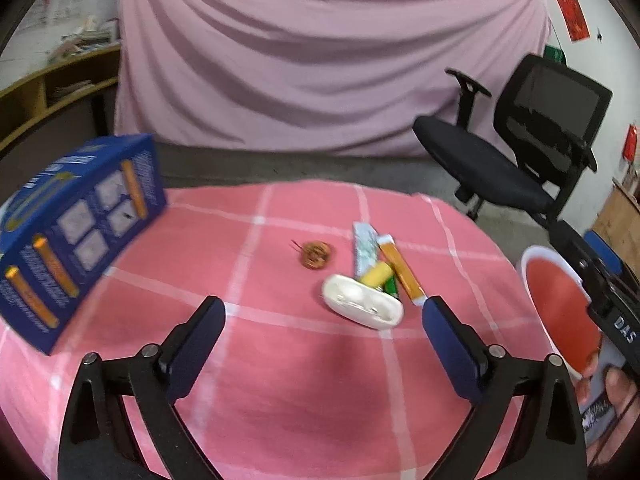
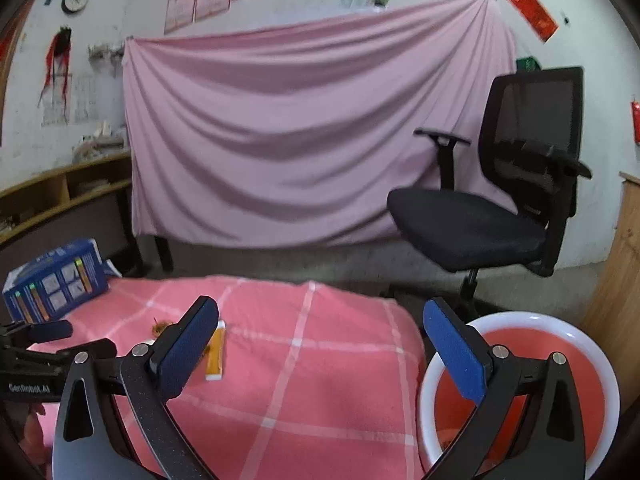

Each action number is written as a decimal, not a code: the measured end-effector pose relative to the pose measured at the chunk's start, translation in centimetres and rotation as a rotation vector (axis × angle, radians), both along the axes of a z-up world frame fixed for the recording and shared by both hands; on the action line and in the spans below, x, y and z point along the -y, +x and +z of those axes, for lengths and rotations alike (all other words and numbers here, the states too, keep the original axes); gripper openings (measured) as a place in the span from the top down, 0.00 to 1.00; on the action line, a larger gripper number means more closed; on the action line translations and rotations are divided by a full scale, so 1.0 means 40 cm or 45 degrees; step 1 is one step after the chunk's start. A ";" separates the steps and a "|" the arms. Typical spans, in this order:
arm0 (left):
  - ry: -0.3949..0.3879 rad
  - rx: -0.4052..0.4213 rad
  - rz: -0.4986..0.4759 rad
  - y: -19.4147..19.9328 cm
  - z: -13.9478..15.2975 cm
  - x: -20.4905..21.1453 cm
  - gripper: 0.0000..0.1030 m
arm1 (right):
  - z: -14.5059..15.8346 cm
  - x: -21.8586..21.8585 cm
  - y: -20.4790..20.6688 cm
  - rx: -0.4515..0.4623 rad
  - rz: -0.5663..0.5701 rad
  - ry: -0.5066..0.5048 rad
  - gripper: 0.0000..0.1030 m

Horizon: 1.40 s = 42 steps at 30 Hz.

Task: Collect trash
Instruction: 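Move both tools back over the table toward the remaining trash, then grasp the white plastic case with the left tool while the right tool grasps the orange tube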

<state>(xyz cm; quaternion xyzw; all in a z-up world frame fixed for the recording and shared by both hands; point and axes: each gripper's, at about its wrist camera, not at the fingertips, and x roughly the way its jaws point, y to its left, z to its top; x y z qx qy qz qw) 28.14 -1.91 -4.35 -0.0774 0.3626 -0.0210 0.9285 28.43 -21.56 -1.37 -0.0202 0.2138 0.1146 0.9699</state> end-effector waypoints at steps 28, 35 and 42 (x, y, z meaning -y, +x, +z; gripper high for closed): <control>0.023 -0.213 -0.012 0.074 -0.042 -0.029 0.76 | -0.072 -0.064 0.104 -0.359 0.232 -0.011 0.27; 0.024 -0.219 -0.044 0.056 -0.030 -0.065 0.77 | -0.119 -0.166 0.124 -0.481 0.386 -0.175 0.55; 0.014 -0.221 -0.057 0.044 -0.021 -0.080 0.76 | -0.151 -0.219 0.135 -0.538 0.462 -0.296 0.64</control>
